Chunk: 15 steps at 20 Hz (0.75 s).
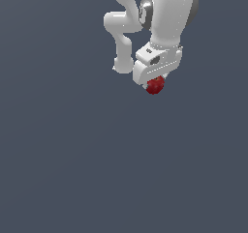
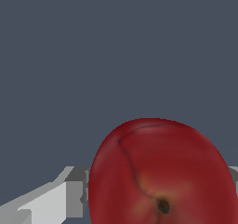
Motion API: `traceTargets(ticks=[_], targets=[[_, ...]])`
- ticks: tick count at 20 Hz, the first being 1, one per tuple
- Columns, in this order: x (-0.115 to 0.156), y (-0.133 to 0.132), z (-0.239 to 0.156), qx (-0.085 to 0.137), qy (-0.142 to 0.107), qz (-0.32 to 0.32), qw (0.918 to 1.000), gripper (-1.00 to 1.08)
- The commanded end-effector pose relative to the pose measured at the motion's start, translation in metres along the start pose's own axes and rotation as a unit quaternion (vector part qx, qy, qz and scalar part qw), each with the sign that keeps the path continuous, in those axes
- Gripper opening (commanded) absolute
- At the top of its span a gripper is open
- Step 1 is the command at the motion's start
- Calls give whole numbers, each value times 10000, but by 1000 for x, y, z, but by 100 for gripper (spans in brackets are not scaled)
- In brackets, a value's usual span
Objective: Pick up the object and move it to a goal position.
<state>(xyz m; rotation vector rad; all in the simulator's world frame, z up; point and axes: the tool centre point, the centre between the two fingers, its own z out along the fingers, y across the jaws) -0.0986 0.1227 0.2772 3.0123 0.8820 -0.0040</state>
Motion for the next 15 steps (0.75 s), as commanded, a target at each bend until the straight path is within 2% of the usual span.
traceTargets(ticks=[1,8,15], targets=[[5,-18,-20,-1,8,4,10000,-100],[15,-51,-57,6,12,6,10000,-100],[20,-61,-69,9,15,8,10000,-100]])
